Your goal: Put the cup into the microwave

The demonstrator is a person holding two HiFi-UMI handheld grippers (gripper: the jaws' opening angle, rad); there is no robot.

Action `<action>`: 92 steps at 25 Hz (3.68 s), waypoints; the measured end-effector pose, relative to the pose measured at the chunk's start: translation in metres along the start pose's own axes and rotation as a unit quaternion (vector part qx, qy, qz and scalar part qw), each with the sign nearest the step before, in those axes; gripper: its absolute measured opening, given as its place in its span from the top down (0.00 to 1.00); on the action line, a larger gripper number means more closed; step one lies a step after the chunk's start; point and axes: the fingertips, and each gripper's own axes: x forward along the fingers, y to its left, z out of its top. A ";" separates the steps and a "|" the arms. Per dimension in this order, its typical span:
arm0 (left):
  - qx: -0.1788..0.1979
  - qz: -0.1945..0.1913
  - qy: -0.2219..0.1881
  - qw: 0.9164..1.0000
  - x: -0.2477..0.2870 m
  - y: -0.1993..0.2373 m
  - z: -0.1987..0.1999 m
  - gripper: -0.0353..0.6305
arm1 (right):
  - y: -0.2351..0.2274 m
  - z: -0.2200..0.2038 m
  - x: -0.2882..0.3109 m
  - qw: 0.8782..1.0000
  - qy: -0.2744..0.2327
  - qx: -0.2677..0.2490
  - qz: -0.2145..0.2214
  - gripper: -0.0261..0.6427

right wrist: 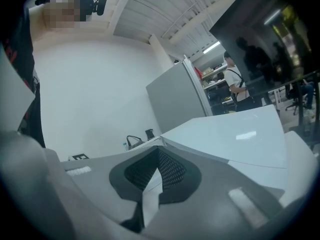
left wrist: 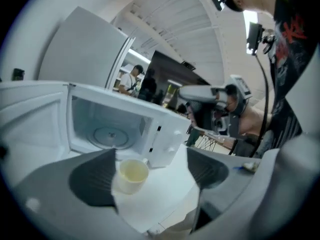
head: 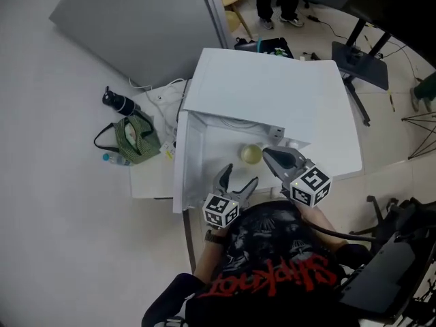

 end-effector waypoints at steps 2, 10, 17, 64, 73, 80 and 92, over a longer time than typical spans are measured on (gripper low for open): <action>-0.012 0.018 0.027 0.999 0.006 0.010 -0.019 0.25 | 0.001 -0.005 0.002 1.000 0.012 -0.012 0.004 0.96; -0.039 0.024 0.075 0.996 0.046 0.042 -0.079 0.24 | -0.013 -0.012 -0.023 0.998 0.032 -0.034 -0.032 0.96; -0.046 0.007 0.117 0.992 0.081 0.061 -0.120 0.24 | -0.016 -0.010 -0.035 0.997 0.034 -0.034 -0.055 0.96; 0.024 0.001 0.120 0.992 0.089 0.063 -0.099 0.28 | -0.015 -0.015 -0.020 0.996 0.074 -0.019 -0.038 0.96; 0.000 0.036 0.068 0.997 0.062 0.077 -0.070 0.28 | -0.004 -0.021 0.007 0.995 0.094 -0.024 0.001 0.96; -0.008 0.061 0.032 0.998 0.042 0.088 -0.046 0.28 | 0.001 -0.026 0.024 0.994 0.103 -0.023 0.022 0.96; -0.003 0.081 0.009 0.997 0.030 0.102 -0.031 0.28 | 0.006 -0.019 0.045 0.995 0.088 -0.027 0.039 0.96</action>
